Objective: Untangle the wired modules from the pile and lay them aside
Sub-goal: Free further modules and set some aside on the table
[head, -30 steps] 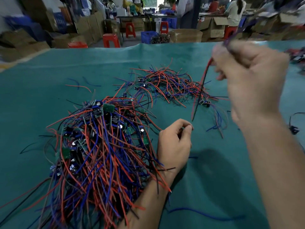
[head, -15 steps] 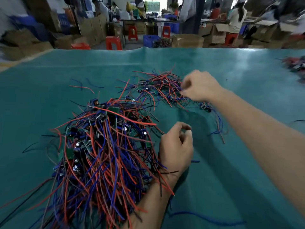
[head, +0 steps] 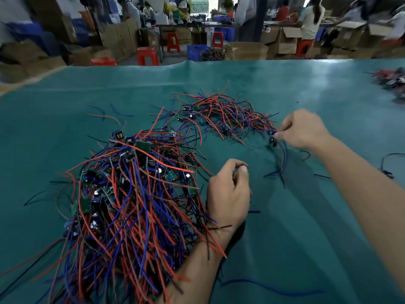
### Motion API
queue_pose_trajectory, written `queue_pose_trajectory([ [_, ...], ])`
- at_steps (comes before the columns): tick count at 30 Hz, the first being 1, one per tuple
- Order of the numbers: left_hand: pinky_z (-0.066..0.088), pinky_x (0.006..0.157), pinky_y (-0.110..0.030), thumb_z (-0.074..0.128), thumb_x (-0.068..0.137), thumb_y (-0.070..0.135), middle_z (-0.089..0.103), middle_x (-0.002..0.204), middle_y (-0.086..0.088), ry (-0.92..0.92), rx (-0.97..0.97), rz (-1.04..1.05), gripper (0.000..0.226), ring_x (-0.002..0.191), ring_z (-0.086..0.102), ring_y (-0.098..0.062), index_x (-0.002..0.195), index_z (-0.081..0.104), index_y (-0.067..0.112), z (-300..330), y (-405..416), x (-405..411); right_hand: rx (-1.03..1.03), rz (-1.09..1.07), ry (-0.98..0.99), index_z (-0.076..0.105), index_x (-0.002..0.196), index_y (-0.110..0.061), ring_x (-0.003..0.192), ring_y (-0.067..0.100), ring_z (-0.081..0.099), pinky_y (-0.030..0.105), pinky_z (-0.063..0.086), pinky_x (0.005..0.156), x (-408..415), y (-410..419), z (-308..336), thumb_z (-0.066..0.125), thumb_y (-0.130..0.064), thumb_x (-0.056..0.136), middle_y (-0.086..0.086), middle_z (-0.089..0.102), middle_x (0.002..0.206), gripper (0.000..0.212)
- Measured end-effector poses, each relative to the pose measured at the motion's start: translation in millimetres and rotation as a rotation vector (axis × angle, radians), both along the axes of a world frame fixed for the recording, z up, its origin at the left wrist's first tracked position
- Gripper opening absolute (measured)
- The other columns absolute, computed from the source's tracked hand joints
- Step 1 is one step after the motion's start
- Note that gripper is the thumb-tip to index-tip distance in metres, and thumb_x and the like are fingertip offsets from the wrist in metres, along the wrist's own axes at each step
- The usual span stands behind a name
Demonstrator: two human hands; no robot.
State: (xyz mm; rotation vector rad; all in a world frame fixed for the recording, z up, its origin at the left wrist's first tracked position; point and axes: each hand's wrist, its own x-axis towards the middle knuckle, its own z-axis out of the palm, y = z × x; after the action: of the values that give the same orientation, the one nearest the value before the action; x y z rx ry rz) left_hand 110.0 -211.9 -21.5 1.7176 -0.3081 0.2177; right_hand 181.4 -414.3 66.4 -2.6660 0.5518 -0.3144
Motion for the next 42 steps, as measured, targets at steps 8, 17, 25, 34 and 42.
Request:
queue_pose_trajectory([
  [8, 0.053, 0.060, -0.036, 0.042, 0.095, 0.049, 0.073, 0.068, 0.002, 0.049, -0.073, -0.024, 0.037, 0.053, 0.062, -0.012, 0.088, 0.062, 0.018, 2, 1, -1, 0.909, 0.155, -0.358, 0.072, 0.085, -0.005, 0.043, 0.005, 0.051, 0.017, 0.041, 0.041, -87, 48, -13, 0.079, 0.003, 0.080, -0.004, 0.064, 0.054, 0.012],
  [17, 0.051, 0.064, -0.025, 0.063, 0.095, 0.029, 0.071, 0.072, 0.007, 0.062, -0.066, -0.004, 0.020, 0.064, 0.063, 0.000, 0.087, 0.070, 0.012, 3, 1, 1, 1.026, 0.363, -0.175, 0.076, 0.074, -0.006, 0.052, 0.015, 0.055, 0.021, 0.045, 0.047, -104, 62, -43, 0.078, 0.011, 0.074, 0.012, 0.069, 0.067, 0.017],
  [25, 0.056, 0.072, -0.048, 0.057, 0.081, 0.026, 0.073, 0.076, -0.007, 0.076, -0.048, -0.053, 0.015, 0.076, 0.069, -0.032, 0.086, 0.065, 0.014, 6, 1, -2, 0.930, 0.285, -0.203, 0.076, 0.084, -0.014, 0.054, 0.008, 0.053, 0.019, 0.038, 0.044, -97, 62, -52, 0.078, -0.023, 0.087, -0.001, 0.072, 0.071, 0.009],
  [34, 0.051, 0.062, -0.046, 0.048, 0.067, 0.038, 0.062, 0.067, -0.017, 0.026, -0.037, -0.051, 0.028, 0.064, 0.059, -0.038, 0.075, 0.054, 0.012, 7, 0, -2, 0.973, 0.114, -0.334, 0.077, 0.069, -0.016, 0.048, 0.008, 0.050, 0.023, 0.037, 0.044, -88, 51, -58, 0.077, -0.015, 0.088, -0.002, 0.066, 0.061, 0.019],
  [42, 0.041, 0.055, -0.030, 0.040, 0.077, 0.021, 0.068, 0.066, -0.008, 0.129, -0.148, -0.058, 0.008, 0.051, 0.049, -0.018, 0.077, 0.048, 0.018, 7, 1, -4, 0.198, -0.168, -0.634, 0.075, 0.086, -0.017, 0.088, 0.030, 0.063, 0.032, 0.046, 0.080, -93, 41, -56, 0.068, -0.028, 0.085, 0.002, 0.070, 0.084, 0.013],
])
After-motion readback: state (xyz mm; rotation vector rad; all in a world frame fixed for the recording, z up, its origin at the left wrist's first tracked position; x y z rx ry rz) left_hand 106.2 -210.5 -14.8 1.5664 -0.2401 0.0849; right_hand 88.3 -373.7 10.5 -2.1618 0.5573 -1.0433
